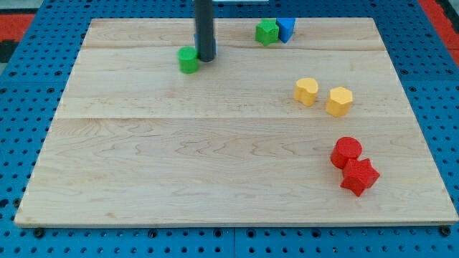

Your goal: Move the green circle towards center

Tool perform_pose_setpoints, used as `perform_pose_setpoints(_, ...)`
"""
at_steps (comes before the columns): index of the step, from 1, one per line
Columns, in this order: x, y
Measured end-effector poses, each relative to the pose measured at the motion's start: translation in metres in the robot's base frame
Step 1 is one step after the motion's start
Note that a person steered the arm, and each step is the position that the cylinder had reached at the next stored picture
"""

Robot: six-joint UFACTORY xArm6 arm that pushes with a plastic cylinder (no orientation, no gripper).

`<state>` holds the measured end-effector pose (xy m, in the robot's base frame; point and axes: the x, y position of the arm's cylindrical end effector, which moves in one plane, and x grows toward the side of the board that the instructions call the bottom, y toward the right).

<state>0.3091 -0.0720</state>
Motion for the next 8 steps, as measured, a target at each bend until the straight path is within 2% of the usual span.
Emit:
perform_pose_setpoints(1, 0.006, -0.015)
perform_pose_setpoints(3, -0.021, -0.039)
perform_pose_setpoints(4, -0.004, -0.053)
perform_pose_setpoints(5, 0.037, -0.05)
perform_pose_setpoints(7, 0.049, -0.05)
perform_pose_setpoints(8, 0.066, -0.091)
